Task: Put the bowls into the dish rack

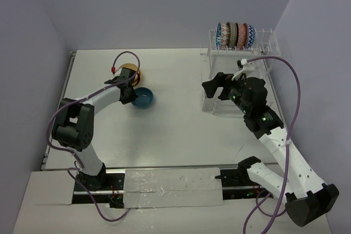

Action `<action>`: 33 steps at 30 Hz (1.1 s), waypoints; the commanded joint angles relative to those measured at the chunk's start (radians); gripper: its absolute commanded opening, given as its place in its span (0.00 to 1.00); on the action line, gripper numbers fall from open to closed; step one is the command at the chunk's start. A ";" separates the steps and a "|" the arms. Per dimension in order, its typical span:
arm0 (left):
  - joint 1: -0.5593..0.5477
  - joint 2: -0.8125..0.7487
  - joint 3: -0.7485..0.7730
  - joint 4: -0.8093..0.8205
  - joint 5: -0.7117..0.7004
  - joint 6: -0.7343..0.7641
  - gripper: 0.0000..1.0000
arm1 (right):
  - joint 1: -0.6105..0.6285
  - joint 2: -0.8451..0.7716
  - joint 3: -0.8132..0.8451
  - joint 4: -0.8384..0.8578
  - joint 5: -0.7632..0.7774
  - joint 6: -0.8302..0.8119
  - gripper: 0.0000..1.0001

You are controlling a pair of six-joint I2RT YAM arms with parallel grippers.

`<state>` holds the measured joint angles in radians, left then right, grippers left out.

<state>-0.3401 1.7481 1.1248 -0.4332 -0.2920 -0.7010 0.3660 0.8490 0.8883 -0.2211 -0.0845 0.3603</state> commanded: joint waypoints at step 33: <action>-0.507 -0.318 0.167 -0.007 -0.300 0.104 0.00 | 0.330 0.542 0.294 -0.121 0.269 0.183 0.58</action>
<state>-0.8299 1.4372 1.2327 -0.4599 -0.5484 -0.6102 0.6914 1.3876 1.1233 -0.3431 0.1390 0.5316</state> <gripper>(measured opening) 0.041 0.596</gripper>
